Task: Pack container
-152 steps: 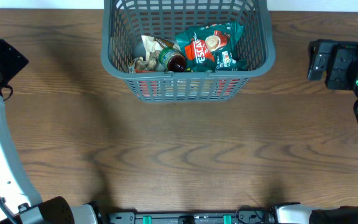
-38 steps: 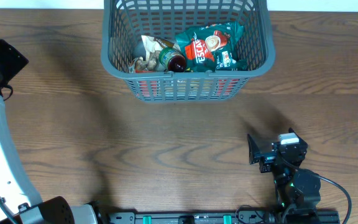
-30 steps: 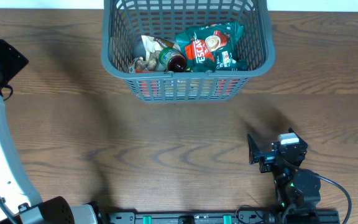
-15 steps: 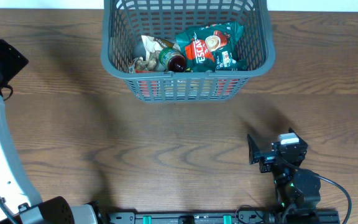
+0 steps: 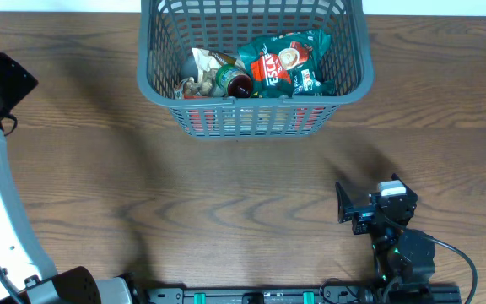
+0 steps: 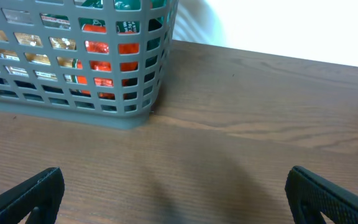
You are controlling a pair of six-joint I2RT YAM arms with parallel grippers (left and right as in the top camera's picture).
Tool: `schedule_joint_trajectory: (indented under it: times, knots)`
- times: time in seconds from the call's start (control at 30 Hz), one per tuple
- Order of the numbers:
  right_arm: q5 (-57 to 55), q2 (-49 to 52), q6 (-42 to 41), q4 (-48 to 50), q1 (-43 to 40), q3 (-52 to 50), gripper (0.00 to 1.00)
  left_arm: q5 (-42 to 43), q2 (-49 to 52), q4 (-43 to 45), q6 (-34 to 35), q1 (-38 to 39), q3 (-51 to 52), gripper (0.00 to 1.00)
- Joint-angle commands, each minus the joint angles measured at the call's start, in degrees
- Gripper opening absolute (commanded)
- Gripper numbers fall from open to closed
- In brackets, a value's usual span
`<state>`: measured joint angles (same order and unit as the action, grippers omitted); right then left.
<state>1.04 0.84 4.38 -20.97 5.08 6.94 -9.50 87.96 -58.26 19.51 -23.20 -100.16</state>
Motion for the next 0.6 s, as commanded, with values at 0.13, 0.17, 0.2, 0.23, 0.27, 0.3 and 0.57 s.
schedule_joint_trajectory:
  times: [0.13,0.17,0.2,0.23,0.27,0.3,0.57]
  knots:
    - [-0.6,-0.5,-0.9,0.2,-1.0,-0.7,0.99,-1.5,-5.5,5.7,0.3,0.8,0.2,0.99]
    - [-0.6,-0.5,-0.9,0.2,-1.0,-0.7,0.99,-1.5,-6.6,6.6,0.3,1.1,0.2,0.99]
    - [-0.6,-0.5,-0.9,0.2,-1.0,-0.7,0.99,-1.5,-7.8,7.6,0.3,1.4,0.2,0.99]
    - [-0.6,-0.5,-0.9,0.2,-1.0,-0.7,0.99,-1.5,-9.4,8.6,0.3,1.7,0.2,0.99]
    - [-0.6,-0.5,-0.9,0.2,-1.0,-0.7,0.99,-1.5,-10.8,9.3,0.3,1.9,0.2,0.99]
    - [-0.6,-0.5,-0.9,0.2,-1.0,-0.7,0.99,-1.5,-12.6,9.7,0.4,2.2,0.2,0.99]
    - [-0.6,-0.5,-0.9,0.2,-1.0,-0.7,0.99,-1.5,-28.3,9.6,11.8,3.1,5.1,0.99]
